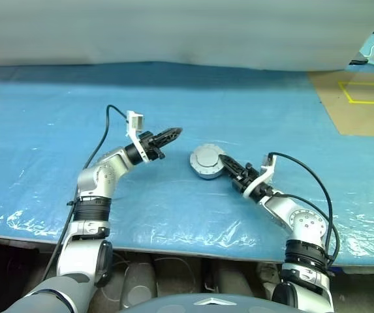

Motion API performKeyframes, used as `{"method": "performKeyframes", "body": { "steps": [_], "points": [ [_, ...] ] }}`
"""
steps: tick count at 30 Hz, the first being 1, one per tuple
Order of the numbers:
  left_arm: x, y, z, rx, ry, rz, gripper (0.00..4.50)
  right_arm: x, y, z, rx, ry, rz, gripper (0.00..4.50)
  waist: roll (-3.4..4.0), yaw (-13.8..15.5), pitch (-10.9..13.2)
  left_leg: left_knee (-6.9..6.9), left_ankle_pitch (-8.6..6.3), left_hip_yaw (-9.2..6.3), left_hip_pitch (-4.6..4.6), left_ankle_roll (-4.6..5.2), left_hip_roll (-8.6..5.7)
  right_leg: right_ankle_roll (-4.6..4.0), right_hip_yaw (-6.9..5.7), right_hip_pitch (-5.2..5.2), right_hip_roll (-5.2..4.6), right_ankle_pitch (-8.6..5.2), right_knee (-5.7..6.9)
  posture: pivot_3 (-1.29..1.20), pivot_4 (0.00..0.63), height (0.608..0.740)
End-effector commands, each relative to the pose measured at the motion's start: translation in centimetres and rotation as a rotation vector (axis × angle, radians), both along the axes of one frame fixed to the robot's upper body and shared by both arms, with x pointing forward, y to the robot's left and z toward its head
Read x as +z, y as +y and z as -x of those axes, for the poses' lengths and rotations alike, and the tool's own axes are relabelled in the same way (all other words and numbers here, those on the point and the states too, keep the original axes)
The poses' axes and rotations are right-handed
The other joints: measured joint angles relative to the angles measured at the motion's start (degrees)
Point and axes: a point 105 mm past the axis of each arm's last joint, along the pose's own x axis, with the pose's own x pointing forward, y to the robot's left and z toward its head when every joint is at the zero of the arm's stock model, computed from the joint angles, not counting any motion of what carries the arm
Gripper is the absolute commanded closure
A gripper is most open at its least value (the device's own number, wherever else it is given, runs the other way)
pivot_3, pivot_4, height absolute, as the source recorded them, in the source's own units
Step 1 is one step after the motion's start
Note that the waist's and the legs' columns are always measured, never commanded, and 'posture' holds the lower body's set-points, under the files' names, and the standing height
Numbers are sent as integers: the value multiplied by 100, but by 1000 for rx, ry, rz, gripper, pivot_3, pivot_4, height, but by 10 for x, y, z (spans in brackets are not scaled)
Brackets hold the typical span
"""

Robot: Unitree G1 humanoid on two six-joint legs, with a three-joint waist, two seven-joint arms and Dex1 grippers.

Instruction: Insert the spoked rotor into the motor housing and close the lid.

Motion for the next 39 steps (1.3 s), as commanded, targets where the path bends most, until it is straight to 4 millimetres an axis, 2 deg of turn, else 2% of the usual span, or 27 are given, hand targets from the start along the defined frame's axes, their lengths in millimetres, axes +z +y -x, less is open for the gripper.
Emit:
{"method": "performKeyframes", "body": {
  "steps": [1, 3, 7, 11, 15, 17, 21, 28, 33, 36, 39],
  "points": [
    [13, 20, 1, 39, -5, 127, 3556, 62, 15, -7, 55, -193, -105, 3336, 1, -3, 2, 7, 1, -1, -29, 0, -10, 0, 0, -29, 0, 1, 12, 0, 150, 740],
    [15, 30, 0, 76, 30, 198, 2864, 72, 19, -11, 61, -205, -131, 3336, 4, 3, 5, 31, 13, -12, -66, 18, -24, 20, 0, -62, 0, 14, 52, 0, 150, 740],
    [15, 43, 9, 77, 78, 275, 1476, 89, 24, -17, 77, -230, -163, 3336, 4, 39, 6, 34, 12, -13, -68, 16, -23, 12, -3, -60, -2, 8, 53, 0, 150, 740],
    [12, 53, 13, 110, 123, 337, 88, 94, 34, -19, 117, -229, -149, 3336, 3, 62, 16, 49, 1, -13, -74, -2, -19, 10, -3, -60, -1, 7, 54, 0, 150, 740],
    [-1, 38, 30, 10, 218, 326, 15, 104, 41, -17, 155, -258, -152, 3336, 4, 70, 17, 74, 1, -13, -77, -3, -17, 13, -1, -59, -1, 8, 58, 0, 150, 740],
    [-6, 35, 29, 20, 258, 341, 15, 108, 40, -18, 155, -269, -148, 3336, 5, 75, 18, 82, 1, -13, -77, -3, -14, 18, 0, -59, -1, 12, 64, 0, 150, 740],
    [4, 17, 36, -118, 303, 407, 15, 112, 40, -20, 152, -273, -156, 3336, 2, 121, 21, 96, 1, -13, -76, -3, -14, 32, 0, -57, 0, 22, 74, 0, 150, 740],
    [34, -4, 32, -245, 267, 505, 15, 118, 49, -13, 170, -287, -166, 3336, 1, 131, 22, 99, 1, -16, -79, -4, -19, 42, 5, -54, -1, 28, 73, 0, 150, 740],
    [28, -17, 18, -236, 333, 496, 15, 117, 48, -10, 164, -272, -169, 3336, 1, 133, 22, 99, 2, -17, -80, -4, -21, 48, 5, -54, -1, 32, 72, 0, 150, 740],
    [28, -27, 15, -248, 343, 473, 15, 118, 46, -11, 151, -271, -169, 3336, 1, 132, 22, 103, 2, -19, -83, -5, -23, 54, 6, -54, -1, 35, 72, 0, 150, 740],
    [26, -28, 15, -256, 344, 475, 15, 118, 46, -10, 150, -271, -165, 3336, 1, 131, 22, 105, 1, -20, -85, -5, -24, 56, 6, -54, -1, 36, 72, 0, 150, 740]
  ]
}}
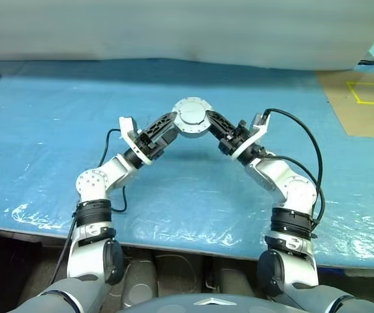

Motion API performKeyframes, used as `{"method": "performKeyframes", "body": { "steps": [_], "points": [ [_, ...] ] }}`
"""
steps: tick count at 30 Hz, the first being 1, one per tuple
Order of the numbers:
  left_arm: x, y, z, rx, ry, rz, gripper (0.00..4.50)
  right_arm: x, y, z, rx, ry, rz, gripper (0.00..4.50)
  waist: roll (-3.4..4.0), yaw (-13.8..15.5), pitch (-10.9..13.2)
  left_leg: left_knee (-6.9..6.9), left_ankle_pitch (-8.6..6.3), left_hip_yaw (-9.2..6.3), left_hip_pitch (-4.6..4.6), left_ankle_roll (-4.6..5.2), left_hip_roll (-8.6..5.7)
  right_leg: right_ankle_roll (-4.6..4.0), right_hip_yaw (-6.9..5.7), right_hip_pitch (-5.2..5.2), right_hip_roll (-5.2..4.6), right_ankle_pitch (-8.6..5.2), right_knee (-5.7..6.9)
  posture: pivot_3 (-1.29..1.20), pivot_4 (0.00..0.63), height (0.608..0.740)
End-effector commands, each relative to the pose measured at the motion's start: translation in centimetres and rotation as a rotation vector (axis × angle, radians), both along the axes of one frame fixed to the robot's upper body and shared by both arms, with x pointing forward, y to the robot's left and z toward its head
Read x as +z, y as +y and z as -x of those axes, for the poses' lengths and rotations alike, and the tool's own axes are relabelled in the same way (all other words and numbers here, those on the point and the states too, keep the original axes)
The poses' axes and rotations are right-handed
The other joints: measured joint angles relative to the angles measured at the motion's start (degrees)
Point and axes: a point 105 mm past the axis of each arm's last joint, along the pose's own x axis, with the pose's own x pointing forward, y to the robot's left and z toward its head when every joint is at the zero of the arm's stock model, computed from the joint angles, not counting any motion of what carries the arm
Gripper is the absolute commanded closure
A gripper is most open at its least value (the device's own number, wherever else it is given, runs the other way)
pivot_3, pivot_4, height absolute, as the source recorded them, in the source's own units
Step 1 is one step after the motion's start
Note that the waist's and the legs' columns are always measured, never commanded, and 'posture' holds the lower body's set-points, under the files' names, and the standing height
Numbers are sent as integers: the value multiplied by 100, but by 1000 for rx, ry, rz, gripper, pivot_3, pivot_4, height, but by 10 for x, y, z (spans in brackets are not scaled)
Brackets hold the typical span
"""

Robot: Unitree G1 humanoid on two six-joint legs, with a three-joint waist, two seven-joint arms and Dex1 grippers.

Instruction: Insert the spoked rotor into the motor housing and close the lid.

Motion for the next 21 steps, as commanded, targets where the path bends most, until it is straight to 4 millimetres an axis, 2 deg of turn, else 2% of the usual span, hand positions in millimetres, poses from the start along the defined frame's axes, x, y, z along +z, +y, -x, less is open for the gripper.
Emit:
{"method": "performKeyframes", "body": {
  "steps": [1, 4, 12, 16, 18, 21],
  "points": [
    [10, -10, 3, -53, -60, -9, 15, 27, 18, 15, 95, -109, -34, 3336, 0, -1, 0, 0, 0, 0, 0, 0, 0, 0, 0, 0, 0, 0, 0, 0, 150, 740],
    [-4, -5, 5, -65, -43, -52, 15, 26, 18, 15, 95, -112, -20, 3336, 0, -4, 0, 0, 0, 0, 1, 0, 0, 1, 0, 0, 0, 0, 0, 0, 150, 740],
    [-20, 8, 0, -23, -2, -91, 15, 22, 23, 18, 117, -105, -3, 3336, 0, 9, 0, 5, 0, -4, -1, 0, -2, 5, 0, 2, -1, 3, 1, 0, 150, 740],
    [-13, 3, -9, 6, -14, -61, 15, 22, 24, 18, 125, -104, -2, 3336, 0, 20, 0, 12, 0, -6, -6, 0, -8, 11, 0, 3, -6, 7, 1, 0, 150, 740],
    [-3, -6, -18, 32, -18, -23, 15, 20, 24, 16, 125, -97, 2, 3336, 0, 32, 0, 16, 0, -8, -9, 0, -8, 12, 0, 3, -6, 9, 1, 0, 150, 740],
    [6, -13, -22, 26, -33, 20, 15, 21, 24, 15, 126, -97, 8, 3336, -1, 27, 0, 28, 0, -8, -15, 0, -7, 14, 0, 4, -7, 15, 1, 0, 150, 740]
  ]
}}
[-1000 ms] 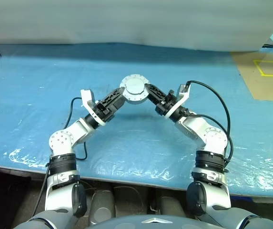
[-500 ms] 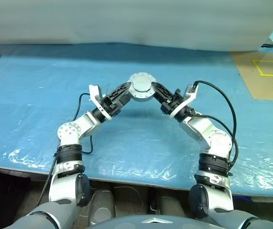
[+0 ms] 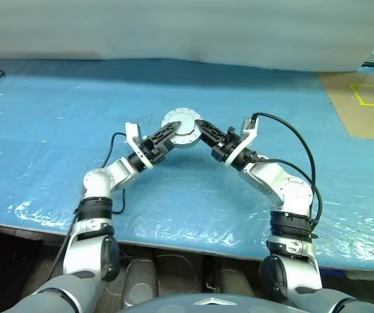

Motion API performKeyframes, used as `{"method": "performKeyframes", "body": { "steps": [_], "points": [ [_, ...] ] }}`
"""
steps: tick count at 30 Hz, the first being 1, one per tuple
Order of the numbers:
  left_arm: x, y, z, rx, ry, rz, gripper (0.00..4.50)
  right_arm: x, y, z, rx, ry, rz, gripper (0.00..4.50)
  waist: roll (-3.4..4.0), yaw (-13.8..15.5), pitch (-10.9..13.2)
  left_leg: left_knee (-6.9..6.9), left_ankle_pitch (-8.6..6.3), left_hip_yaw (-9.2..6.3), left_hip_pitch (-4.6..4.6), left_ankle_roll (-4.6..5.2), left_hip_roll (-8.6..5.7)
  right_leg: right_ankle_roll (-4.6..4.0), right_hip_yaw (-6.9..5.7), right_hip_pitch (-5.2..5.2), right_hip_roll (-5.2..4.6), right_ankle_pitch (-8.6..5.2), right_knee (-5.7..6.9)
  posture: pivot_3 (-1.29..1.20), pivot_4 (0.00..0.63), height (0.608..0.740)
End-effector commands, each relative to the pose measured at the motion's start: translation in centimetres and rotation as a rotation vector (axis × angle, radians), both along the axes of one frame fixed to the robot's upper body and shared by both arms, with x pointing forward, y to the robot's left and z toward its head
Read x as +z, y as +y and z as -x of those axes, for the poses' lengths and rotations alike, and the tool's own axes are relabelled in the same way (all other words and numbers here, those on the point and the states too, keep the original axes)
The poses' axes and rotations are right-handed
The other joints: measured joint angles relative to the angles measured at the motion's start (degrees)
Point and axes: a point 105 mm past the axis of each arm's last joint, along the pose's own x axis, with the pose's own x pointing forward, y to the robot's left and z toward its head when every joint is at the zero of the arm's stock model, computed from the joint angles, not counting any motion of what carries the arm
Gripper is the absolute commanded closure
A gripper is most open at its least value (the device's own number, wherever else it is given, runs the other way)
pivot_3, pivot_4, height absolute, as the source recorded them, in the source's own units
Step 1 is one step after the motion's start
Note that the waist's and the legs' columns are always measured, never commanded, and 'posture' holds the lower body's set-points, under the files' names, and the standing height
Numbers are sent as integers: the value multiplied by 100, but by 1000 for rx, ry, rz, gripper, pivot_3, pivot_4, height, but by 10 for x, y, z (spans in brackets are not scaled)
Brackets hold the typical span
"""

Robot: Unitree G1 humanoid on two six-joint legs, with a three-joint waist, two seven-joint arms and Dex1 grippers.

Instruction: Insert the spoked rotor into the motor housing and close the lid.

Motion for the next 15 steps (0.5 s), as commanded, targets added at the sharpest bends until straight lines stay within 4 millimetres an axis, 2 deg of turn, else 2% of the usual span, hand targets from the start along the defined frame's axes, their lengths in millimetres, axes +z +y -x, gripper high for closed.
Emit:
{"method": "performKeyframes", "body": {
  "steps": [1, 6, 9, 13, 15],
  "points": [
    [18, -4, -4, 10, -56, 36, 15, 28, 4, 5, 37, -101, -66, 3336, 0, -16, 0, 3, 0, 0, -1, 0, 0, 0, 0, 0, 0, 1, 0, 0, 150, 740],
    [12, -12, -2, 19, -62, 7, 15, 27, 3, 6, 36, -93, -59, 3336, 0, -33, 0, 3, 0, 0, 0, 0, 3, 0, 0, 0, 2, 1, 1, 0, 150, 740],
    [8, -14, 1, 17, -47, 15, 578, 27, 3, 6, 34, -93, -58, 3336, 0, -23, 0, 4, 0, 0, -3, 1, 2, 0, 0, 0, 1, 1, 0, 0, 150, 740],
    [9, -20, 12, -39, -49, 10, 1868, 27, 3, 6, 33, -90, -59, 3336, 0, -21, 0, 8, 0, 0, -4, 1, 2, -1, -1, 0, 0, 2, 1, 0, 150, 740],
    [9, -24, 13, -47, -55, -19, 1995, 26, 3, 5, 34, -86, -60, 3336, 0, -20, 0, 8, 0, 0, -4, 1, 2, -2, -1, 0, 0, 2, 1, 0, 150, 740]
  ]
}}
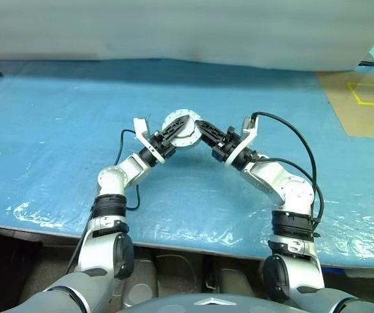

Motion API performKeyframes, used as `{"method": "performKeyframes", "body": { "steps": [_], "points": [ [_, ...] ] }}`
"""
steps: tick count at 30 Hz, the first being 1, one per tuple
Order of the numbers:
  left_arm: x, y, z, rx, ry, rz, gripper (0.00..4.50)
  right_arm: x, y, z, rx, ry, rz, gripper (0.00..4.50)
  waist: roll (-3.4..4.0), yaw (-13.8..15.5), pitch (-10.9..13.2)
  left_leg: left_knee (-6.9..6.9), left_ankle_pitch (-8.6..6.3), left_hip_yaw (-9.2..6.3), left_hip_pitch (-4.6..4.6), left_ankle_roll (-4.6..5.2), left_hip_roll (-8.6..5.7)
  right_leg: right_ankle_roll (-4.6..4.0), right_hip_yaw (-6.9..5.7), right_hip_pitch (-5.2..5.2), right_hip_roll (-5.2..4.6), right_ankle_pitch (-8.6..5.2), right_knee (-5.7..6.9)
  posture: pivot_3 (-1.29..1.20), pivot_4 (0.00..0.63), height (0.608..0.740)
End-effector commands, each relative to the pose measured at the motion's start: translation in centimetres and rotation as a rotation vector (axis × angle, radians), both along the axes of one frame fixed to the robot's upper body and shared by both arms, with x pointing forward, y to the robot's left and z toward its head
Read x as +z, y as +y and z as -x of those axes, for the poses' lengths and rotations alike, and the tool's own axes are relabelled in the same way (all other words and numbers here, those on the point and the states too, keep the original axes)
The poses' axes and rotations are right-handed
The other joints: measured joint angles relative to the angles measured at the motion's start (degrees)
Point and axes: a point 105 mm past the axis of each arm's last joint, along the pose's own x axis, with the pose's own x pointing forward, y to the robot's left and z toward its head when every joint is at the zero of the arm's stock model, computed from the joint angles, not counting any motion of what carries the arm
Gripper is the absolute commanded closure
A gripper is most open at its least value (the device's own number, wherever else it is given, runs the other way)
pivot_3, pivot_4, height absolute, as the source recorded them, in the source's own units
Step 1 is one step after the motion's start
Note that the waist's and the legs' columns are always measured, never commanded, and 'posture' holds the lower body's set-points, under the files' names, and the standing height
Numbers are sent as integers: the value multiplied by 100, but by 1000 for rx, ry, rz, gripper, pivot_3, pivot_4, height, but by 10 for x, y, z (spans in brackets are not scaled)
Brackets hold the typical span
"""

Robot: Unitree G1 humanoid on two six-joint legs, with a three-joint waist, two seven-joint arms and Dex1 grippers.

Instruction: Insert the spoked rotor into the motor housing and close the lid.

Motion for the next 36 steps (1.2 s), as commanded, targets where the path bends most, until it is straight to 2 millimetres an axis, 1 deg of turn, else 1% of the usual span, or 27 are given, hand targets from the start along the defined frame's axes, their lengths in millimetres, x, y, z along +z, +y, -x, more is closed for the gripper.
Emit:
{"method": "performKeyframes", "body": {
  "steps": [1, 4, 6, 7, 10, 13, 15, 17, 18, 20, 22, 24, 27, 30, 32, 33, 36],
  "points": [
    [15, -11, 8, -53, -69, -16, 1995, 28, 5, 5, 39, -91, -86, 3336, 0, 3, 0, 0, 0, 0, 0, 0, 0, -1, 0, 0, 0, 0, 0, 0, 150, 740],
    [25, -5, 9, -54, -94, 62, 1996, 28, 7, 4, 48, -87, -92, 3336, 0, 2, 0, 3, 0, 0, -1, 0, -1, 0, 0, 0, -1, 1, 0, 0, 150, 740],
    [21, -9, 5, -37, -86, -8, 2002, 28, 9, 3, 50, -82, -95, 3336, 0, 1, 0, 3, 0, 0, -1, 0, 0, 0, 0, 0, 0, 2, 0, 0, 150, 740],
    [21, -9, 3, -33, -89, -16, 2003, 27, 10, 3, 51, -75, -90, 3336, 0, 2, 0, 3, 0, 0, -1, 0, 0, 0, 0, 0, 0, 2, 0, 0, 150, 740],
    [32, -3, 7, -44, -125, 61, 2003, 25, 11, 1, 44, -68, -75, 3336, 0, -3, 0, 4, 0, 0, -2, 0, 0, 0, 0, 0, 0, 3, 0, 0, 150, 740],
    [22, -7, 0, -4, -83, -30, 2003, 23, 10, -1, 32, -62, -66, 3336, 0, 1, 0, 4, 0, 0, -2, 0, 0, 0, 0, 0, 0, 3, 0, 0, 150, 740],
    [27, -2, 3, -7, -104, 29, 2003, 23, 10, -2, 28, -62, -65, 3336, 0, 3, 0, 5, 0, 0, -3, 0, 0, 1, 0, 0, -1, 3, 0, 0, 150, 740],
    [28, 2, 4, 4, -102, 47, 2003, 21, 10, -3, 23, -58, -56, 3336, 0, -4, 0, 5, 0, 0, -4, 0, 0, 1, 0, 0, 0, 3, 0, 0, 150, 740],
    [27, 1, 4, 4, -99, 33, 2003, 20, 10, -3, 17, -59, -46, 3336, 0, -6, 0, 5, 0, 0, -3, 0, 0, 1, 0, 0, 0, 3, 0, 0, 150, 740],
    [18, -3, 0, 23, -81, -49, 2003, 20, 8, -5, 0, -73, -15, 3336, 0, -2, 0, 5, 0, 0, -3, 0, 1, 1, 0, 0, 0, 3, 0, 0, 150, 740],
    [17, -2, -1, 26, -74, -52, 2003, 22, 8, -5, -11, -108, 0, 3336, 0, 0, 0, 6, 0, 0, -4, 0, 0, 1, 0, 0, 0, 4, 0, 0, 150, 740],
    [16, -2, -4, 37, -66, -58, 2003, 23, 6, -6, -20, -114, -10, 2600, 0, 3, 0, 7, 0, 0, -6, 0, 0, 3, 0, 0, 0, 5, -1, 0, 150, 740],
    [15, -3, -8, 48, -51, -61, 2003, 17, 8, -7, -4, -72, -14, 1680, 0, 1, 0, 7, 0, -1, -5, 0, 0, 4, 0, 0, 0, 5, 0, 0, 150, 740],
    [16, 0, -12, 70, -64, -63, 2003, 13, 8, -8, -7, -54, -15, 1680, 0, -1, 0, 8, 0, -1, -5, 0, 0, 4, 0, 0, 0, 6, 0, 0, 150, 740],
    [22, 11, -18, 104, -85, -46, 2003, 7, 6, -10, -22, -34, 25, 1680, 0, -3, 0, 8, 0, -1, -5, 0, 0, 3, 0, 0, 0, 6, 0, 0, 150, 740],
    [25, 18, -23, 136, -89, -39, 2003, 6, 5, -11, -28, -32, 33, 1680, 0, -8, 0, 8, 0, -1, -5, 0, 0, 3, 0, 0, 0, 6, 0, 0, 150, 740],
    [31, 31, -31, 197, -105, -36, 2003, 4, 3, -11, -36, -33, 43, 1680, 0, -18, 0, 8, 0, -1, -3, 0, 2, 2, 0, 0, 1, 7, 0, 0, 150, 740]
  ]
}}
